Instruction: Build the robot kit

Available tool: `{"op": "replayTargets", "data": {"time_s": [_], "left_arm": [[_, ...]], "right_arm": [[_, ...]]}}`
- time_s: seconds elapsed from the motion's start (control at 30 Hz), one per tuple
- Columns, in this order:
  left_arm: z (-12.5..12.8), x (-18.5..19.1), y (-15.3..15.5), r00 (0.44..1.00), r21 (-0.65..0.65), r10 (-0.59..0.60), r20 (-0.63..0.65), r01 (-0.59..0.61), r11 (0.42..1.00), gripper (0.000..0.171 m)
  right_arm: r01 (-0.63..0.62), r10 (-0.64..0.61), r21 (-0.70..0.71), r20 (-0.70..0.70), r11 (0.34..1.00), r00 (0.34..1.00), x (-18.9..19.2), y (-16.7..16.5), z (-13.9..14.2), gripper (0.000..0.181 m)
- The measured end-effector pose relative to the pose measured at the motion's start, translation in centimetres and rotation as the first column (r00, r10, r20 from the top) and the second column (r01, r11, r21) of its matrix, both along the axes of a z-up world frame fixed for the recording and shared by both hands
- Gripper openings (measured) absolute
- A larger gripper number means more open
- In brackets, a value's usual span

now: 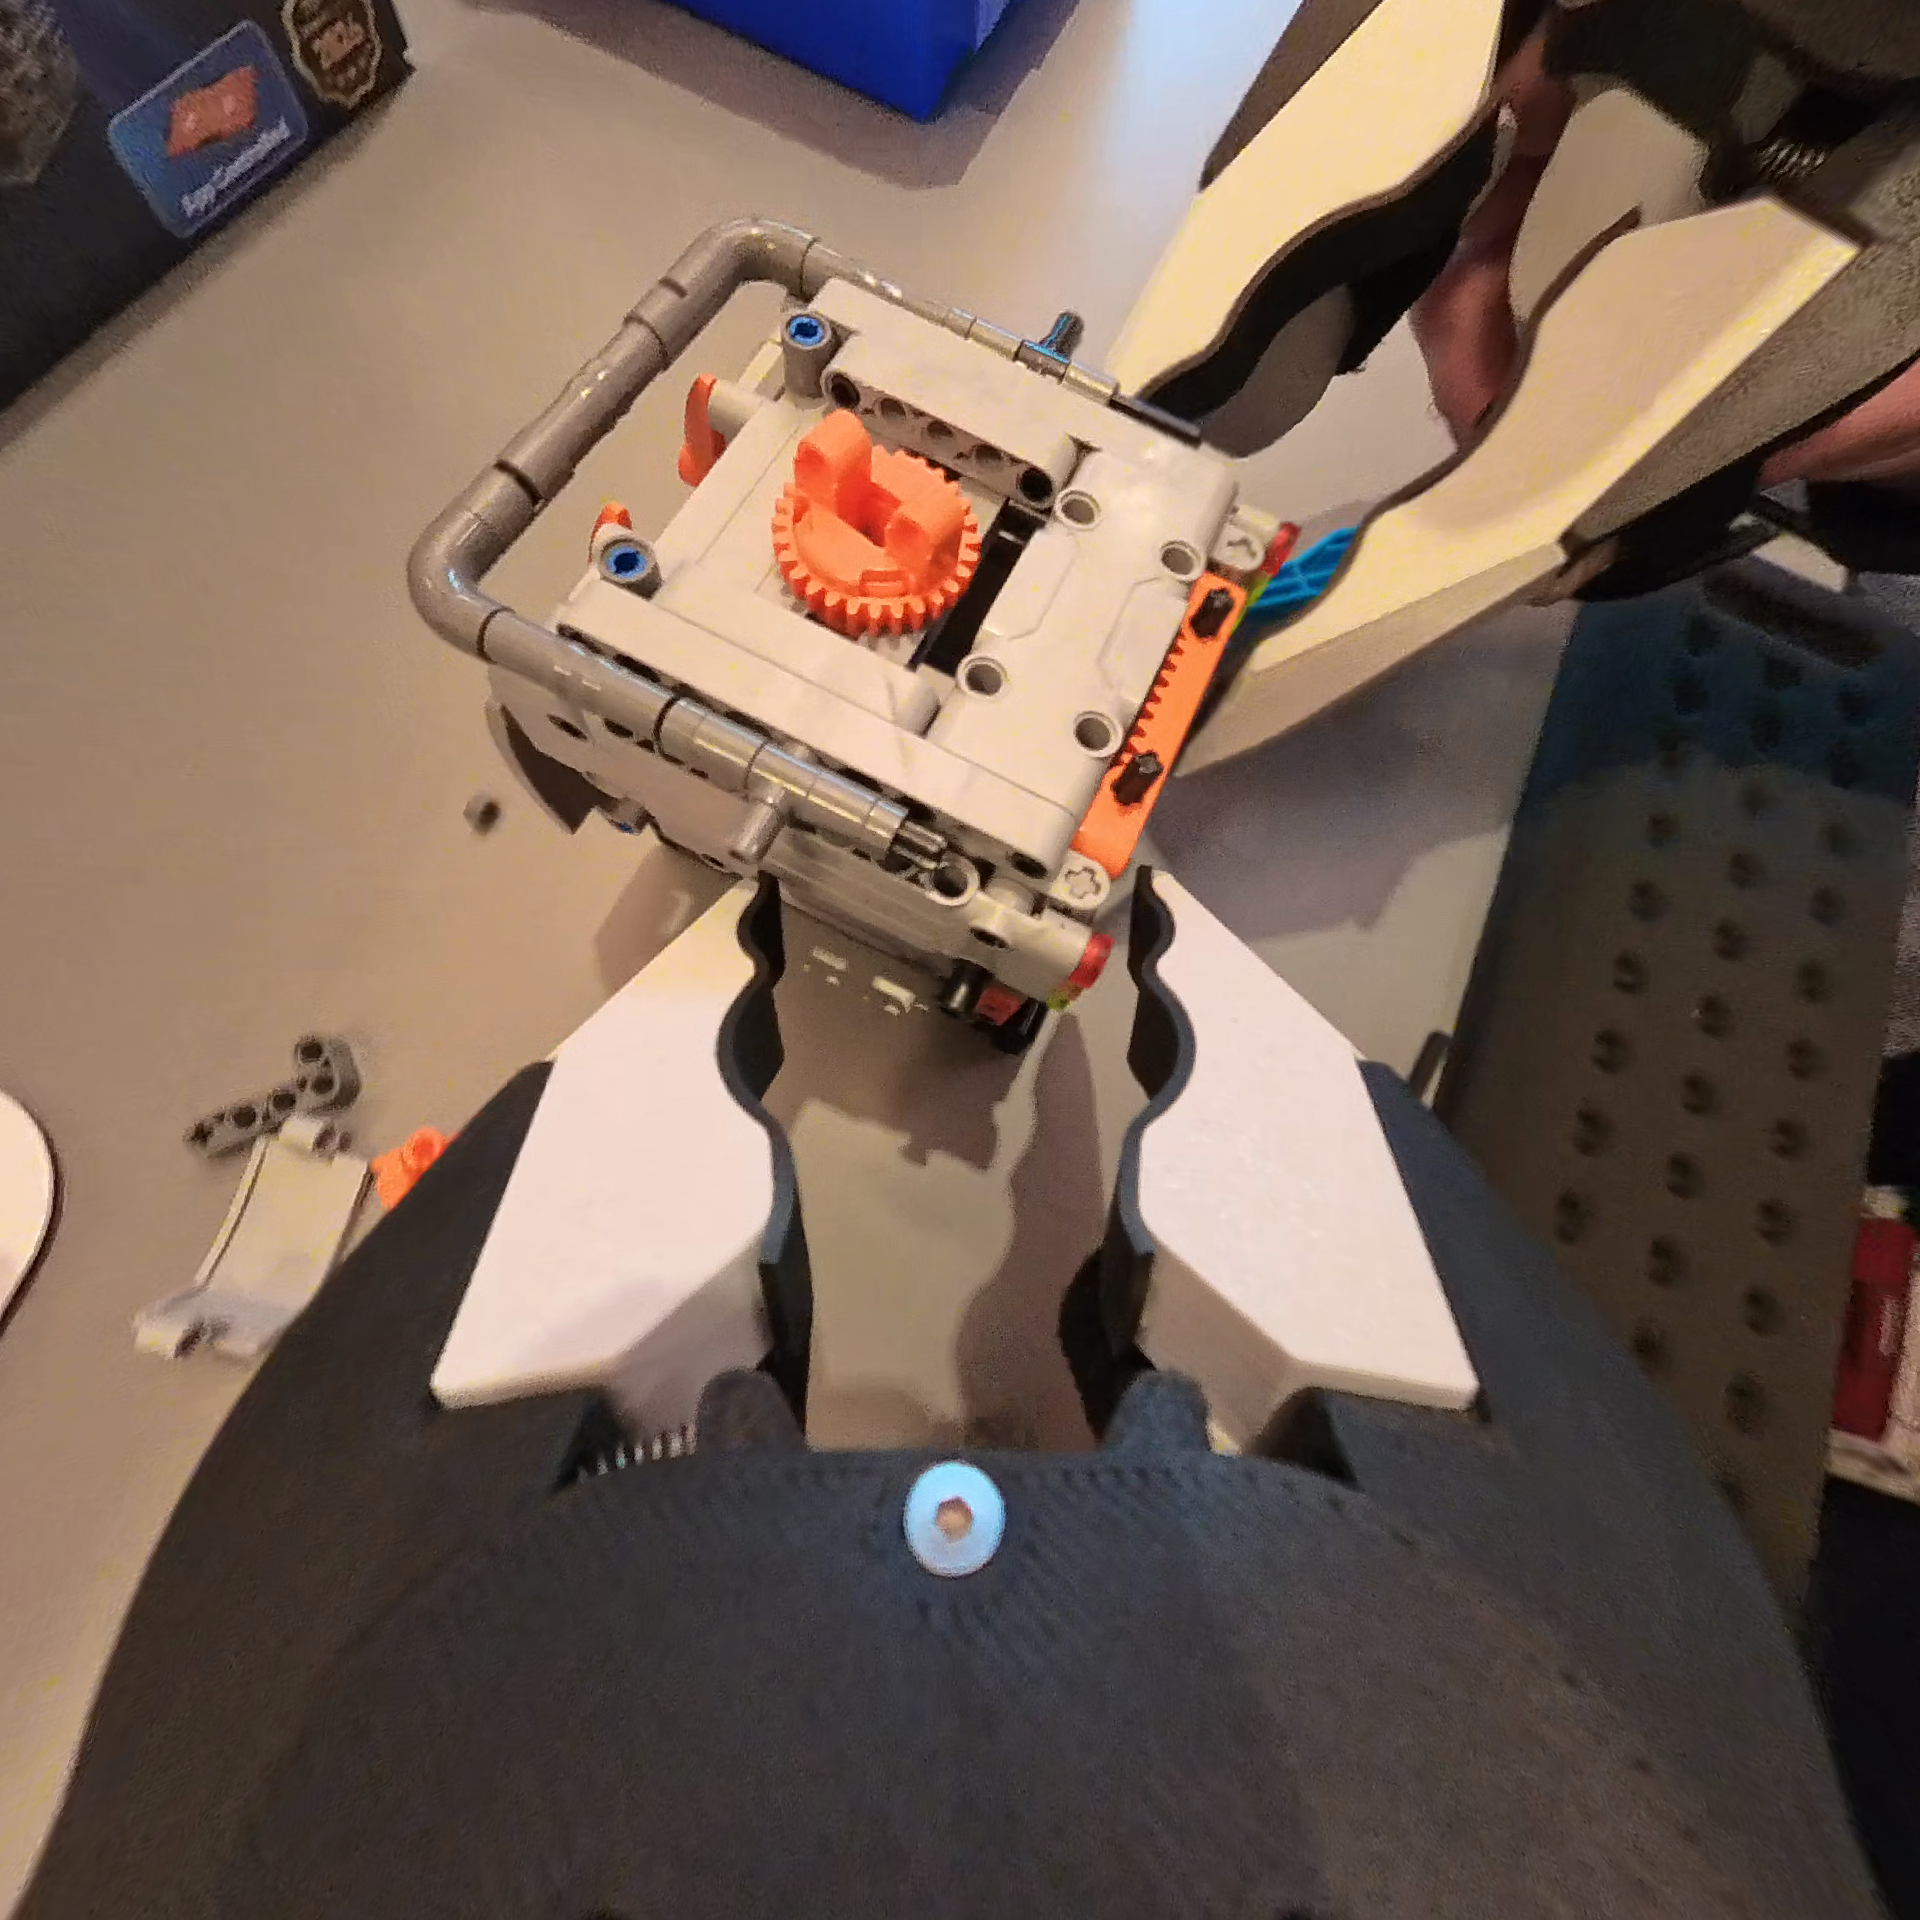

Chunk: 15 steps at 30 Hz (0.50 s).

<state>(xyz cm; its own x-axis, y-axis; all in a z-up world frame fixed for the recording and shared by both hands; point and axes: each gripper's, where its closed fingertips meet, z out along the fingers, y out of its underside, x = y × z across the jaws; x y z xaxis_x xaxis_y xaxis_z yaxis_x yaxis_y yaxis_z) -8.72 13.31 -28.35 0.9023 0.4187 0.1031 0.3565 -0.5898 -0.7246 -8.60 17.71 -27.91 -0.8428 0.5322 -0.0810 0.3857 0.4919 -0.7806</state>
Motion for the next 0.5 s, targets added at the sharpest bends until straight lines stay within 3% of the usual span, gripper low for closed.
{"op": "replayTargets", "data": {"time_s": [0.1,0.23,0.27,0.43,0.5], "left_arm": [[-0.4,-1.5,1.9,0.999,-0.025,-0.016,-0.029,0.016,1.0,0.064],[-0.5,-3.7,4.5,0.997,0.014,-0.074,0.009,0.074,0.997,0.076],[-0.3,-4.1,4.4,0.995,0.014,-0.095,0.019,0.095,0.995,0.073],[-1.1,-7.9,-0.7,1.0,-0.107,-0.006,-0.025,0.003,0.994,0.049],[-1.7,-8.9,-1.5,0.999,-0.149,0.006,-0.042,-0.012,0.989,0.037]], "right_arm": [[0.039,-0.039,0.018,-0.005,0.999,0.999,-1.6,1.9,-0.1,0.044],[0.099,-0.099,0.024,-0.021,0.995,0.995,-4.5,4.1,-0.2,0.044],[0.103,-0.103,0.022,-0.002,0.994,0.995,-5.0,4.4,-0.4,0.051],[0.129,-0.13,-0.037,-0.015,0.991,0.991,-5.1,5.7,0.6,0.052],[0.139,-0.14,-0.038,-0.021,0.99,0.99,-4.8,6.1,0.5,0.05]]}}
